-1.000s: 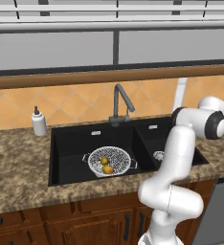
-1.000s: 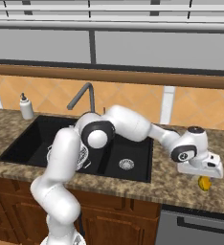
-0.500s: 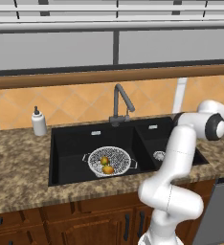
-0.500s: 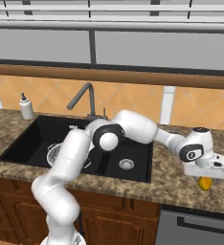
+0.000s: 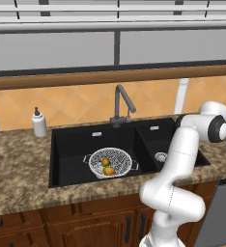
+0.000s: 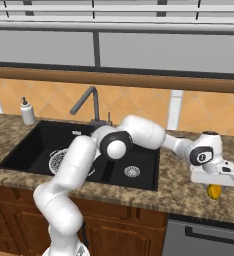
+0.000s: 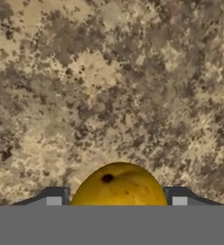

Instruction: Put the colander in the sink, put the mango, mango, mango in the colander, and turn on the sink faucet and pour water over the colander.

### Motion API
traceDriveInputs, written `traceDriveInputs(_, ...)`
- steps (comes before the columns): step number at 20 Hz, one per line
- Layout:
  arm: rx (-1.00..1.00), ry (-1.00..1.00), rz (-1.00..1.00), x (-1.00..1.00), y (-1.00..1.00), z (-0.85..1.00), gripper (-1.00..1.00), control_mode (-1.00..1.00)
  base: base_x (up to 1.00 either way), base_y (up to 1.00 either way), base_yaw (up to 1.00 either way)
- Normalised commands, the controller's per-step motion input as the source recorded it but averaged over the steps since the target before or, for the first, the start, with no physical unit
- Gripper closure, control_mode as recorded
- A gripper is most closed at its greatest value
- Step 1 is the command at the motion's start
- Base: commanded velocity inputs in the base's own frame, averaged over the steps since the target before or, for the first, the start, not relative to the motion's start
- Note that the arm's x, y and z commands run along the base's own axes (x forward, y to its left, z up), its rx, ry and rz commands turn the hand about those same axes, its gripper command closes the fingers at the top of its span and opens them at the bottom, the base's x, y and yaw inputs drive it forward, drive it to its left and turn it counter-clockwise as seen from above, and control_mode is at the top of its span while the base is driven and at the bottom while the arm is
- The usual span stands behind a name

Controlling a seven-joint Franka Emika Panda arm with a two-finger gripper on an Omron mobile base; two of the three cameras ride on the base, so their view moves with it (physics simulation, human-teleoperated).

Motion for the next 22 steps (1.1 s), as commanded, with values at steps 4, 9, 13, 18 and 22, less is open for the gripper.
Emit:
traceDriveInputs(4, 0.0, 0.0, -0.02, -0.26, 0.45, -0.39, 1.0, -1.0, 0.0, 0.0, 0.0)
traceDriveInputs(9, 0.04, -0.01, 0.0, -0.17, 0.43, 0.05, 1.0, -1.0, 0.0, 0.0, 0.0)
traceDriveInputs(13, 0.01, -0.16, 0.03, -0.41, 0.63, 0.51, 1.0, -1.0, 0.0, 0.0, 0.0)
traceDriveInputs(18, 0.0, -0.23, 0.13, -0.36, 0.83, 0.35, 1.0, -1.0, 0.0, 0.0, 0.0)
traceDriveInputs(22, 0.0, 0.0, 0.14, -0.28, 0.9, 0.44, 1.0, -1.0, 0.0, 0.0, 0.0)
